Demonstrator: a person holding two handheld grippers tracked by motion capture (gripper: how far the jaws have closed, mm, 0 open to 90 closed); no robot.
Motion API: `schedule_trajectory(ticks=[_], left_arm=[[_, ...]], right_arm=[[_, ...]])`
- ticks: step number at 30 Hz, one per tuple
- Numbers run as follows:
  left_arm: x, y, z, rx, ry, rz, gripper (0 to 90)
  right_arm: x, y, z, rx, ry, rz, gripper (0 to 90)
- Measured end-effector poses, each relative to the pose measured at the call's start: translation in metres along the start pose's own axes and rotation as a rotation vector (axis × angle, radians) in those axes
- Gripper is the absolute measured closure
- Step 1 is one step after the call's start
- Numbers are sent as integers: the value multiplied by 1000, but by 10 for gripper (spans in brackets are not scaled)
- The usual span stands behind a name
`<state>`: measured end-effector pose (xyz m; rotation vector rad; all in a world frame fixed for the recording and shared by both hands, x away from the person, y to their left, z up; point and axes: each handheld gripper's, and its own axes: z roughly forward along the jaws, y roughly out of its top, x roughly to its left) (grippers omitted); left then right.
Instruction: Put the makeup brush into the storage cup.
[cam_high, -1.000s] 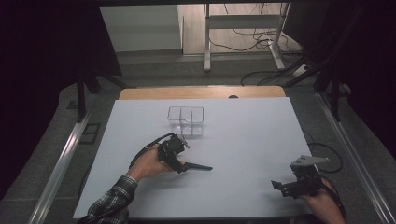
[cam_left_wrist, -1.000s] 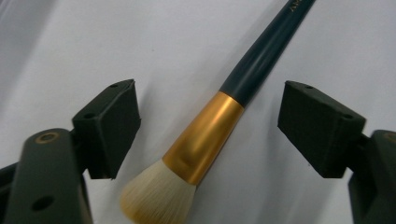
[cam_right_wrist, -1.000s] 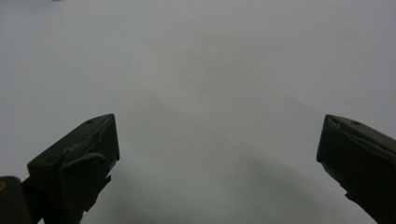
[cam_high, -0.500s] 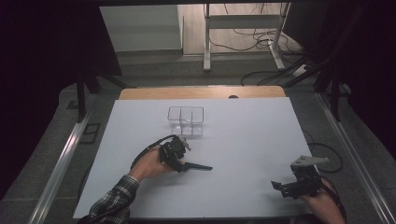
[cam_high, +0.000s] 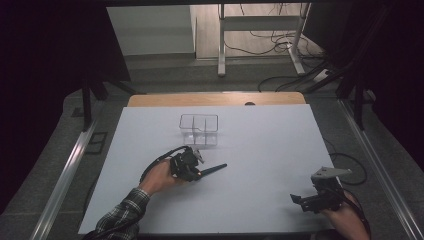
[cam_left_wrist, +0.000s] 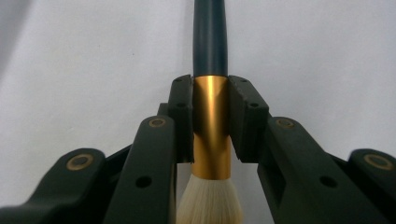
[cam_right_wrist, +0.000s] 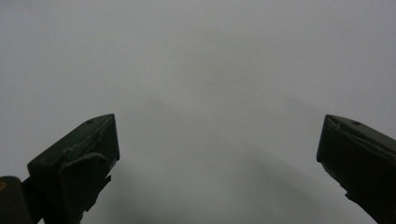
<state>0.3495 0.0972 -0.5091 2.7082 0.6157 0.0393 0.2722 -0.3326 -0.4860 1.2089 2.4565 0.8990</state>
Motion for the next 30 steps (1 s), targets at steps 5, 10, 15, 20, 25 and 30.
schedule_trajectory(ticks=[5, 10, 15, 20, 25, 30], left_arm=[[-1, 0, -1, -4, 15, 3, 729], [1, -2, -3, -14, 28, -4, 729], [3, -3, -7, -32, 22, -17, 730], [2, -4, -10, -52, 17, -22, 730], [1, -4, -14, -75, 15, -24, 730], [0, -5, -18, -96, 12, -31, 730]], right_arm=[[0, 0, 0, 2, 2, -2, 0], [0, 0, 0, 2, 2, -4, 0], [0, 0, 0, 3, 3, -2, 0], [0, 0, 0, 1, 3, -2, 0], [0, 0, 0, 0, 2, -2, 0], [0, 0, -1, -3, 4, -3, 0]])
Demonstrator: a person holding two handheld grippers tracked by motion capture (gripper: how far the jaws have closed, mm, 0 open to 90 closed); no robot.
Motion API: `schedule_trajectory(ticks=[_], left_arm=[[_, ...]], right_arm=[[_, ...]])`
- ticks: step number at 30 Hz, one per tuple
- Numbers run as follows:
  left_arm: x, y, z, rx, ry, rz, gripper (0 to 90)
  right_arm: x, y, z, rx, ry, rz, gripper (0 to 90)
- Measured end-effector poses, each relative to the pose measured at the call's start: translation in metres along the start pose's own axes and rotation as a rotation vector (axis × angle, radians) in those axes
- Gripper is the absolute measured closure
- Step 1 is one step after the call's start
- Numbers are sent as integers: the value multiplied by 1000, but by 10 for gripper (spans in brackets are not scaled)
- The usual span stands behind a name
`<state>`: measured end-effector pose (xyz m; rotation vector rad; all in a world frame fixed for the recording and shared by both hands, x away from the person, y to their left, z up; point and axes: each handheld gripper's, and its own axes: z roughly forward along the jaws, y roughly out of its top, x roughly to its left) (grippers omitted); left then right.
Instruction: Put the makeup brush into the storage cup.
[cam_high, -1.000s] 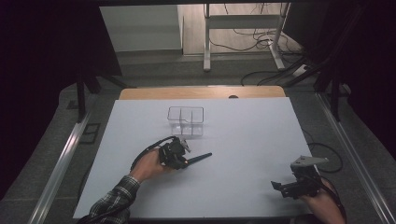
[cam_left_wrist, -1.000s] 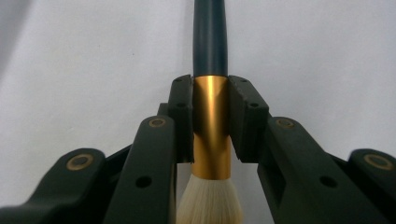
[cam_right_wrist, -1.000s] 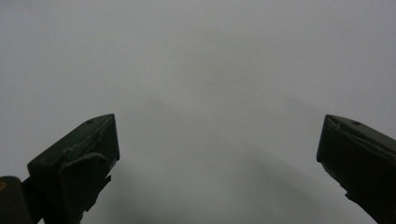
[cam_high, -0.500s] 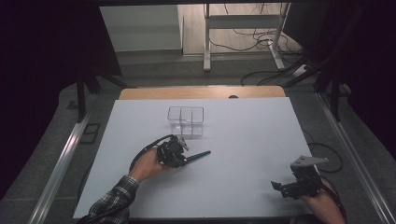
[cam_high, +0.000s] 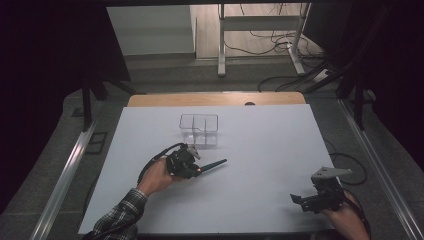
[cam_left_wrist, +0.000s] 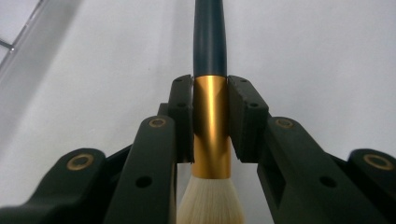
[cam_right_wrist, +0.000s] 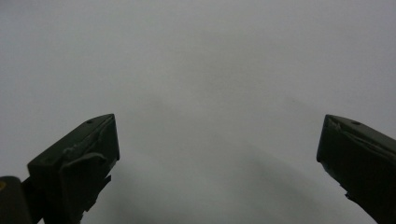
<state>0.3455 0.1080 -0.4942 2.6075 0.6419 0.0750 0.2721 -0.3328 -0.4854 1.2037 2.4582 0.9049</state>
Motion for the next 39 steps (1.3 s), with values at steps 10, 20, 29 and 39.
schedule_trajectory(ticks=[10, 20, 29, 39], left_arm=[[-5, -1, -9, -35, 1, 1, 730], [-12, -2, -16, -74, -8, -5, 730], [-20, -7, -25, -110, -8, -2, 729], [-31, -12, -33, -140, -8, 3, 730]], right_arm=[[0, 1, -1, -10, -1, 0, 0], [2, 3, -4, -31, -7, -12, 0], [5, 7, -5, -45, -5, -31, 0], [10, 13, -5, -65, 16, -13, 0]])
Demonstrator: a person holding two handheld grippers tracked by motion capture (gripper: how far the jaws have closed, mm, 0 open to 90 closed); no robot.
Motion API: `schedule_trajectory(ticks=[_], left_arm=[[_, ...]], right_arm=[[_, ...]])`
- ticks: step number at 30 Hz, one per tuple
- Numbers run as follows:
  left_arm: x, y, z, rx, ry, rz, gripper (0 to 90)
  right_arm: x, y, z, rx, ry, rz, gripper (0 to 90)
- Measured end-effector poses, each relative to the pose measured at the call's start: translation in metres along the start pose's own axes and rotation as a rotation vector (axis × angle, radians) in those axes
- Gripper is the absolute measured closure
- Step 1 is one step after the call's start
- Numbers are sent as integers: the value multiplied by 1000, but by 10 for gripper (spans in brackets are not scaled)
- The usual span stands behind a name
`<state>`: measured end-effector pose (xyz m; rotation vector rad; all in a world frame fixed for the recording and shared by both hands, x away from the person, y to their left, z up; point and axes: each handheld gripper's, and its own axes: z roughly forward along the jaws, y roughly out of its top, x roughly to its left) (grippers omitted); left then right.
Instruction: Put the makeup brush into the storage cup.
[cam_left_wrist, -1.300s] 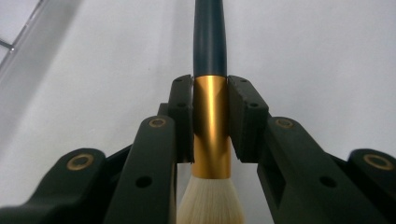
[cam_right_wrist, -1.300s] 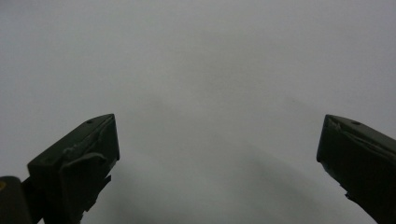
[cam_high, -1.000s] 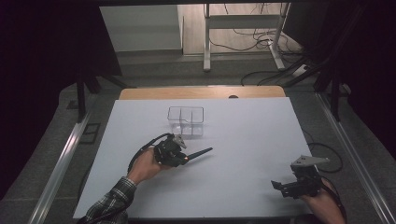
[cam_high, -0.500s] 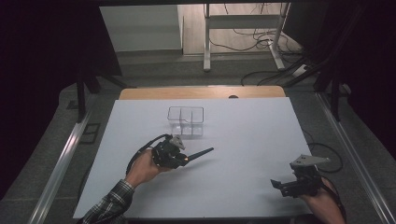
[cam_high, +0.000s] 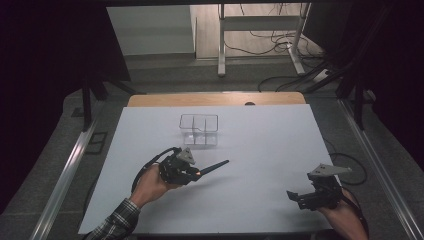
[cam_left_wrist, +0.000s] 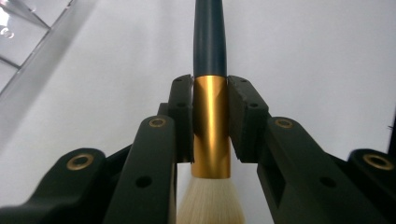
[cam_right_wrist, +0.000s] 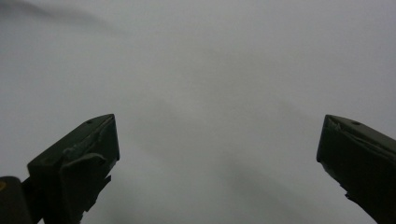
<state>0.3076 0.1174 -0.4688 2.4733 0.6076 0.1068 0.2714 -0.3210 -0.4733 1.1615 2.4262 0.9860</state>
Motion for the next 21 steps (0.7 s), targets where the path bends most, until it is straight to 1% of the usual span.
schedule_trajectory(ticks=[6, 9, 12, 16, 21], left_arm=[[-5, -2, -4, -10, 3, 2, 730], [-8, -3, -6, -14, 3, 0, 730], [-9, -4, -7, -17, 1, -3, 730], [-13, -6, -9, -14, -2, 1, 730], [-16, -7, -11, -27, 0, -1, 730]], right_arm=[[3, 3, 1, -4, 2, 1, 0], [5, 5, 0, -9, 3, 11, 0], [6, 7, 1, -14, 15, 13, 0], [10, 11, 2, -10, 22, -4, 0], [13, 16, 3, -4, 29, -25, 0]])
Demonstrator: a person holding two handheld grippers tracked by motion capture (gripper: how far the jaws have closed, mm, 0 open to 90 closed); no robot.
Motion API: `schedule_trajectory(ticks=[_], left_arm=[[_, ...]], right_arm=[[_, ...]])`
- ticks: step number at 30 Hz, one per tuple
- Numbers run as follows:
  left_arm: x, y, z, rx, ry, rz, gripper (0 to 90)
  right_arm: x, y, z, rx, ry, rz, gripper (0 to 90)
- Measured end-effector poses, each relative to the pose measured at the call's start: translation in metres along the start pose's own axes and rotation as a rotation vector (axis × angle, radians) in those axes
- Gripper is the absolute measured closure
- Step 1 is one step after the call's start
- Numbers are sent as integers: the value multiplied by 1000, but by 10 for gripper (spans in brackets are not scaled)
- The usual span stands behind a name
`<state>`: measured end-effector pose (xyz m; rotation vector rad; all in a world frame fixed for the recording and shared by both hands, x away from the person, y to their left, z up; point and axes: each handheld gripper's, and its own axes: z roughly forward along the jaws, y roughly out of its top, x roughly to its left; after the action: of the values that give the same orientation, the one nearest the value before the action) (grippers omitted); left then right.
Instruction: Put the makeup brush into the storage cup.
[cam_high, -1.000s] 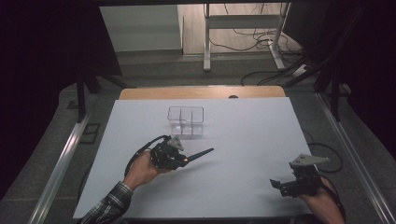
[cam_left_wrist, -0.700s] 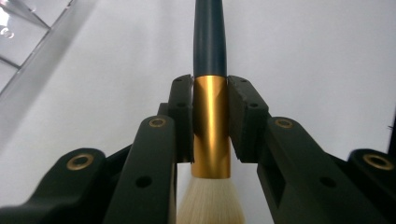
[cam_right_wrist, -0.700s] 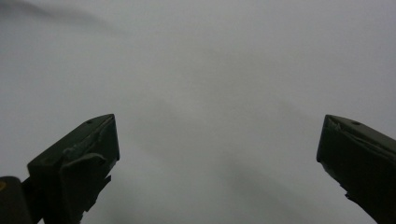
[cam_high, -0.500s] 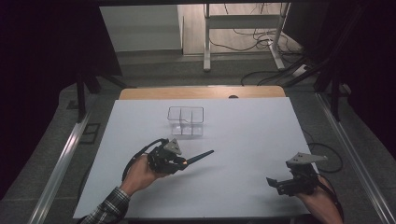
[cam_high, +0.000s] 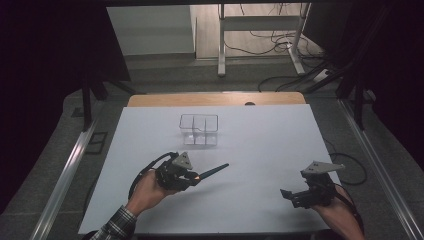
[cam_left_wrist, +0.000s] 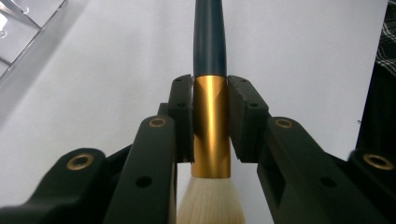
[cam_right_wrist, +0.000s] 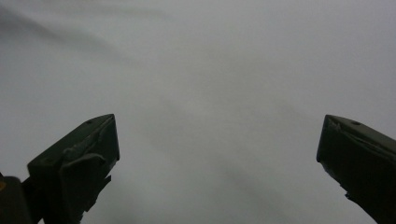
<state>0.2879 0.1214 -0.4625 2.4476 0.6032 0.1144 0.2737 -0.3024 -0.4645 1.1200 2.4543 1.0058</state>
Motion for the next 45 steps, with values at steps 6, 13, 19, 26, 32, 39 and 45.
schedule_trajectory(ticks=[6, 13, 19, 26, 32, 39, 45], left_arm=[[-5, -2, -1, 0, -5, 1, 730], [-12, -4, -3, -5, -6, 5, 730], [-15, -5, -3, -7, -10, 3, 730], [-24, -4, -4, -6, -19, 16, 730], [-26, -6, -5, -9, -28, 8, 730], [-30, -7, -2, -7, -37, 9, 730], [-32, -4, 0, -4, -44, 22, 730]], right_arm=[[6, 6, 3, 7, 24, -45, 0], [14, 13, 8, 9, 38, -100, 0], [19, 17, 11, 1, 53, -132, 0], [29, 26, 20, 7, 83, -164, 0], [37, 33, 25, 17, 105, -201, 0], [51, 44, 36, 26, 129, -257, 0], [60, 52, 44, 37, 152, -286, 0]])
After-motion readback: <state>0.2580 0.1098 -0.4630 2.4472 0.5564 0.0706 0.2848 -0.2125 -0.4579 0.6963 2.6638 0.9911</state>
